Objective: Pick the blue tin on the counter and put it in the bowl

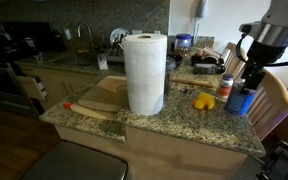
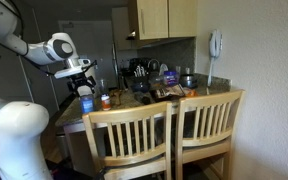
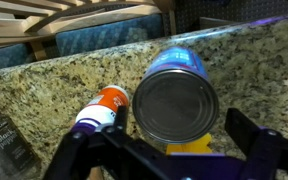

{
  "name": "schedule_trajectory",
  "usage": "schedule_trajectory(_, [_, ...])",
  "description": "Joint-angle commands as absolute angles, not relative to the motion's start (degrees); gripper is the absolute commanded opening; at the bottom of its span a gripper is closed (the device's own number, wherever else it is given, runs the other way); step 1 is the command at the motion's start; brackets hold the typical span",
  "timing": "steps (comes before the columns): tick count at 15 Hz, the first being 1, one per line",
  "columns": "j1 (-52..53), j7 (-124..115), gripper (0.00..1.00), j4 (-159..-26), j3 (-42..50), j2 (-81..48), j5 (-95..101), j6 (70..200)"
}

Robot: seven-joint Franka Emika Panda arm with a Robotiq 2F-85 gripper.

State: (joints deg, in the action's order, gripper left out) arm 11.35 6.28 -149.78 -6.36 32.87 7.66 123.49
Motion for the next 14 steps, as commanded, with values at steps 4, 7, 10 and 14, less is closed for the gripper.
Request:
schedule_trajectory(4, [11.0, 6.4, 1.0, -149.8, -6.7, 32.0, 6.9, 123.4])
schedule_trajectory(7, [11.0, 6.4, 1.0, -149.8, -6.7, 31.9, 6.9, 123.4])
schedule_trajectory(10, [11.1, 7.8, 1.0, -150.1, -4.9, 27.6, 4.5, 124.3])
schedule_trajectory(14, [10.5, 6.3, 1.0, -150.0, -5.7, 27.7, 5.4, 123.4])
